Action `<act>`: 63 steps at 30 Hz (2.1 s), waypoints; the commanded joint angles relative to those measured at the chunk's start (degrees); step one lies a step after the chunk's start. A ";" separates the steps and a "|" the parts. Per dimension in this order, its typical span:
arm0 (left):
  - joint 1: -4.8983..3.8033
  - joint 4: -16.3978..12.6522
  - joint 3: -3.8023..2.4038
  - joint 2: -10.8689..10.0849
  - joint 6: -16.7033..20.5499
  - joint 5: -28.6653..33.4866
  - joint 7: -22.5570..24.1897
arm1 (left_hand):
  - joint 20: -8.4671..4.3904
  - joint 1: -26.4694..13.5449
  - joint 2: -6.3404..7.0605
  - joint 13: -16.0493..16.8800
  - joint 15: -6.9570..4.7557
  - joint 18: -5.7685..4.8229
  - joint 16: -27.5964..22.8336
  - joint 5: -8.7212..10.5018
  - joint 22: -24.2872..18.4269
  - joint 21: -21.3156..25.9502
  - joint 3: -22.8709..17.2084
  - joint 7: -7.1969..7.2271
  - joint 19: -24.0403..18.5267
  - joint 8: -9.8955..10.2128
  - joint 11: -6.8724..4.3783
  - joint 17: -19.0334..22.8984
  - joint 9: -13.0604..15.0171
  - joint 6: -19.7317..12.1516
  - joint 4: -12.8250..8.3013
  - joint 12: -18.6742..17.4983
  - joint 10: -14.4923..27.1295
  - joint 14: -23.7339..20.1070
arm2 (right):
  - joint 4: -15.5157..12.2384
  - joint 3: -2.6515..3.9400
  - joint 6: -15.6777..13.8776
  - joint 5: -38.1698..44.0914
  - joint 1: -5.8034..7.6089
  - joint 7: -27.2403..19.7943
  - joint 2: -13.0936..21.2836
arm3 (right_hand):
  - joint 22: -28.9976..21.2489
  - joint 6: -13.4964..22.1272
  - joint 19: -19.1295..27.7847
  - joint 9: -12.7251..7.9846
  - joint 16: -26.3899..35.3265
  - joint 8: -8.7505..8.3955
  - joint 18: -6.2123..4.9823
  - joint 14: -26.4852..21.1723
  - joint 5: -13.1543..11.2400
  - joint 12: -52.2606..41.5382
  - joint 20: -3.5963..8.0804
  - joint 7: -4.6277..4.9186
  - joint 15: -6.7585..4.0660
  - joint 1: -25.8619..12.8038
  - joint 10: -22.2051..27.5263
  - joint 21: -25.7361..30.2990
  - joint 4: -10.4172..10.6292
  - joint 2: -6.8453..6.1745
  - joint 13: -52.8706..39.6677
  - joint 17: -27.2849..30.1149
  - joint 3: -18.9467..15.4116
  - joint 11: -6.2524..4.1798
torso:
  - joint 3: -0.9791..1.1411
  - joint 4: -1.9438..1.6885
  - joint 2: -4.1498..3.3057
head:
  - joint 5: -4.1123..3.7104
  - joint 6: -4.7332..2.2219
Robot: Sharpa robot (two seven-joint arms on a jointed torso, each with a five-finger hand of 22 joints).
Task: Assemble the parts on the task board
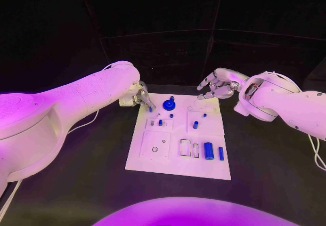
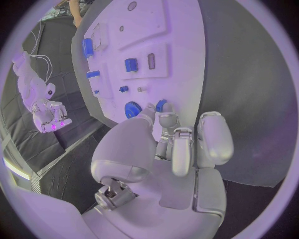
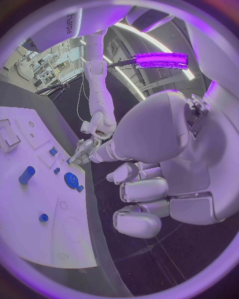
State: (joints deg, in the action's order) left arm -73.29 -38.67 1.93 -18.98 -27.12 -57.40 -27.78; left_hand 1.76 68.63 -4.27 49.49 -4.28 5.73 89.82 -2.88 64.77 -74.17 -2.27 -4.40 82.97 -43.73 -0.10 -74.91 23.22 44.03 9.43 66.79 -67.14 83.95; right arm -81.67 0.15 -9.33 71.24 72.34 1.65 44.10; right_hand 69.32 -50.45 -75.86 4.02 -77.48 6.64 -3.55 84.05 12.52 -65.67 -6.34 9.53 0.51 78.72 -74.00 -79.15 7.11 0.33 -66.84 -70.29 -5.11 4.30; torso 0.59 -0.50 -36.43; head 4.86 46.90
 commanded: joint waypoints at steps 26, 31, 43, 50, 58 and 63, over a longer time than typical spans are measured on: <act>-0.35 -4.53 -0.03 -4.19 4.57 2.74 3.73 | 0.56 -2.54 1.69 -1.36 0.61 -0.70 0.18 -2.86 -0.42 0.19 -33.28 -0.35 -0.30 -2.03 0.28 -15.09 -0.77 -1.24 -13.23 -0.85 -0.23 6.05 | -0.19 0.05 0.49 0.15 0.12 -0.16 0.46 | 0.00 -0.16 0.41 -0.01 0.36 0.29 -1.14 1.78 0.38 -0.05 -0.06 0.02 -0.49 0.17 0.27 0.37 0.01 0.42 -0.13 0.04 -0.38 0.13 | 0.10 -0.34 0.14 | -0.19 0.18; -0.55 -8.80 -0.01 -6.90 6.72 4.04 3.28 | 0.48 -3.90 2.38 -1.34 0.48 -0.66 0.18 -4.09 -0.69 0.41 -34.91 -0.19 -0.35 -2.82 0.17 -15.09 -0.52 -1.17 -13.54 -0.72 -0.50 6.05 | -0.23 0.05 0.55 0.15 0.12 -0.07 0.68 | -0.06 -0.18 0.44 0.00 0.38 0.32 -1.15 1.78 0.50 -0.08 -0.06 0.01 -0.50 0.22 0.26 0.41 0.03 0.44 -0.15 0.05 -0.42 0.13 | 0.10 -0.50 0.19 | -0.12 0.19; -0.25 -22.04 0.82 -14.01 14.71 3.19 4.22 | 0.27 -5.36 3.42 -0.28 0.23 -0.75 0.18 -6.28 -0.23 0.17 -36.96 0.10 -0.10 -3.88 -0.11 -15.09 -0.24 -0.88 -14.16 0.10 -1.72 6.05 | -0.33 0.04 0.50 0.15 0.12 -0.04 1.19 | -0.11 -0.24 0.46 0.01 0.47 0.40 -1.16 1.77 0.77 -0.12 -0.05 -0.01 -0.51 0.32 0.24 0.45 0.07 0.48 -0.16 0.14 -0.50 0.11 | 0.12 -0.88 0.25 | 0.24 0.22; 0.66 -28.14 2.34 -17.04 19.05 1.05 5.01 | 0.21 -5.61 3.74 0.22 0.16 -0.82 0.18 -6.47 0.13 -0.07 -37.28 0.21 0.05 -4.12 -0.21 -15.09 -0.20 -0.70 -14.33 0.47 -2.24 6.05 | -0.35 0.04 0.46 0.15 0.12 -0.04 1.36 | -0.11 -0.24 0.46 0.01 0.47 0.40 -1.16 1.77 0.77 -0.12 -0.05 -0.01 -0.51 0.32 0.24 0.45 0.07 0.48 -0.16 0.14 -0.50 0.11 | 0.10 -0.94 0.19 | -0.03 0.40; 1.74 -30.99 3.10 -18.08 19.58 -1.48 2.97 | 0.16 -5.86 3.88 0.53 0.10 -0.86 0.18 -6.50 0.40 -0.24 -37.50 0.28 0.16 -4.26 -0.28 -15.09 -0.19 -0.56 -14.32 0.72 -2.63 6.05 | -0.34 0.04 0.46 0.15 0.11 -0.10 1.36 | -0.18 -0.26 0.49 0.01 0.54 0.43 -1.18 1.75 0.90 -0.08 -0.04 -0.02 -0.51 0.37 0.28 0.50 0.10 0.50 -0.10 0.24 -0.54 0.10 | 0.07 -0.85 0.17 | 0.18 0.54; 2.11 -31.95 3.50 -18.09 19.75 -2.12 2.21 | 0.11 -6.15 3.95 0.71 0.05 -0.85 0.18 -6.49 0.35 -0.21 -37.65 0.35 0.18 -4.37 -0.34 -15.09 -0.19 -0.48 -14.23 0.90 -2.93 6.05 | -0.32 0.03 0.50 0.15 0.11 -0.14 1.30 | -0.17 -0.26 0.48 0.01 0.52 0.44 -1.17 1.76 1.03 -0.10 -0.04 -0.02 -0.52 0.41 0.27 0.50 0.12 0.53 -0.12 0.19 -0.57 0.10 | 0.10 -0.79 0.16 | 0.23 0.56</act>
State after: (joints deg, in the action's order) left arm -71.13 -70.31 5.43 -37.09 -8.64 -57.70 -24.85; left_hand 1.96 62.49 0.36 50.13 -3.86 5.73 89.82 -9.09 65.12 -74.12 -33.30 -4.35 82.75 -47.92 -0.42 -74.91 22.99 43.43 1.47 67.49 -69.53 83.95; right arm -81.88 0.14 -9.03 71.25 72.35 1.76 45.44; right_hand 69.19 -50.44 -75.86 4.02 -77.22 6.88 -3.56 84.05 13.35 -65.67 -6.34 9.53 0.51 78.95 -74.00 -78.93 7.26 0.56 -66.90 -70.11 -5.26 4.30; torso 0.68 -1.37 -36.26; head 5.04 47.43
